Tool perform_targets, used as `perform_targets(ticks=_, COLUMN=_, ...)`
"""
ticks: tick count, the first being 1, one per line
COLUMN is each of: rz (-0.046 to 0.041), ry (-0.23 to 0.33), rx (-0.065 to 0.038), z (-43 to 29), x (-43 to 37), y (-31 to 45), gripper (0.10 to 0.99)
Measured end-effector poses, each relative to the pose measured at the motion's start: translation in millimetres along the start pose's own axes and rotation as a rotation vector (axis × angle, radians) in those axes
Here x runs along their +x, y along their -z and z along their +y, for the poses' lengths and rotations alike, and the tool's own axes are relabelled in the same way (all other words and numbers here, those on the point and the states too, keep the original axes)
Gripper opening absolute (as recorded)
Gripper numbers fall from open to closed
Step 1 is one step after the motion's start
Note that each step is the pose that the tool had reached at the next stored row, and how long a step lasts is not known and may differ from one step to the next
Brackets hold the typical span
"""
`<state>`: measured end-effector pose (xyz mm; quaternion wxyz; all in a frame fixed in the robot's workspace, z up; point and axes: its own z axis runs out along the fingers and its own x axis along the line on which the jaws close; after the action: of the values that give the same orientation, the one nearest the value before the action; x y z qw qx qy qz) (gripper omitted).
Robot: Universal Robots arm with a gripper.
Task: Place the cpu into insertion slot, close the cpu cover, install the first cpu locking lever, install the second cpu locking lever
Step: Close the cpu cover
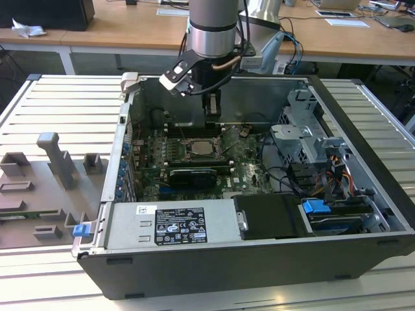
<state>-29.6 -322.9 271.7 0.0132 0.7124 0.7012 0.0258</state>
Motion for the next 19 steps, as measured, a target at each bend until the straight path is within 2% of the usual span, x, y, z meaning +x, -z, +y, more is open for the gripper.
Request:
perform_targets(ticks=6, rz=0.0, ry=0.0, rx=0.0, z=1.7, x=0.1, y=-0.1, gripper=0.106)
perform_targets(ticks=9, rz=0.0, ry=0.0, rx=0.0, z=4.8, x=0.2, y=-0.3, gripper=0.106)
perform_targets(ticks=13, rz=0.0, ry=0.0, rx=0.0, z=12.8, x=0.5, y=-0.7, gripper=0.106)
perform_targets(ticks=19, rz=0.0001, ry=0.0, rx=0.0, z=28.8, x=1.1, y=-1.6, gripper=0.106)
